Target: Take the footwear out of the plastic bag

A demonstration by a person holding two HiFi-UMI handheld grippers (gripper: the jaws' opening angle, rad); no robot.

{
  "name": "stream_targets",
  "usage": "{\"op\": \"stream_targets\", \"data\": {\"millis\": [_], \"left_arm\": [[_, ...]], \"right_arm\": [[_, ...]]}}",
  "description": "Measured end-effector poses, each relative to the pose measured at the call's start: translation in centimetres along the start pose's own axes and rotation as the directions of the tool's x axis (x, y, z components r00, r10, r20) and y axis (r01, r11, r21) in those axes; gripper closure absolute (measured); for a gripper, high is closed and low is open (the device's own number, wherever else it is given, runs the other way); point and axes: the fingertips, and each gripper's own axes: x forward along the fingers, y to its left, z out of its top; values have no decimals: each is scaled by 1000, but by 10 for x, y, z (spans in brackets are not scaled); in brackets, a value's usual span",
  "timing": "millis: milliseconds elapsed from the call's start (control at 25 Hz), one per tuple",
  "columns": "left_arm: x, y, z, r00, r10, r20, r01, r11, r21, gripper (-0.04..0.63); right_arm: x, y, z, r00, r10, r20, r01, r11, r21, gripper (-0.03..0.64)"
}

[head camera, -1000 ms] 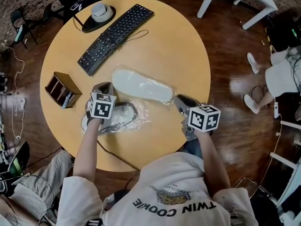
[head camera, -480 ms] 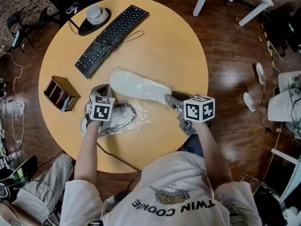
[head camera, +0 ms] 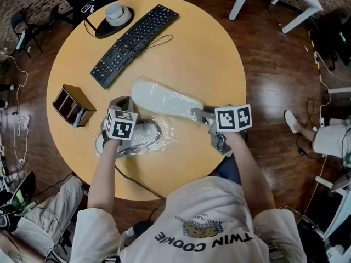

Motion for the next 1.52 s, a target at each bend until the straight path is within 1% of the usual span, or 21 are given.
{"op": "stream_targets", "data": {"millis": [120, 200, 280, 360, 480, 680, 960, 1240, 1400, 1520], "left_arm": [[1, 1, -1, 1000, 0, 0, 0, 1000, 0, 598], [2, 0, -1, 1000, 5, -3, -5, 1000, 6, 598], [1, -1, -1, 1000, 13, -9, -13, 1000, 17, 598], [1, -2, 0, 1000, 24, -16, -24, 999, 32, 598], [2, -1, 2, 999, 38, -28, -37, 998, 48, 598], [3, -1, -1, 998, 52, -42, -49, 997, 52, 598], [6, -2, -2, 996, 73, -56, -70, 996, 51, 598], [6, -1, -3, 993, 90, -76, -86, 995, 48, 598], [4, 5, -4, 990, 112, -84, -108, 993, 46, 598], [6, 0, -2, 989, 121, -88, -119, 992, 36, 598]], "right_arm": [[6, 2, 1, 999, 43, -13, -42, 996, 76, 460], [5, 1, 4, 998, 65, 17, -66, 989, 130, 484], [2, 1, 5, 996, 73, 60, -81, 985, 153, 514], [-2, 2, 4, 994, 59, 97, -73, 987, 140, 526], [-6, 4, 2, 992, 28, 125, -40, 994, 98, 528], [-15, 3, -1, 992, -3, 129, -3, 999, 45, 528], [-34, -13, -12, 988, -30, 152, 24, 999, 44, 528], [-57, -25, -20, 982, -74, 174, 72, 997, 18, 528], [-67, -32, -24, 979, -93, 181, 95, 995, -4, 528], [-83, -41, -29, 976, -114, 183, 118, 993, -11, 528]]}}
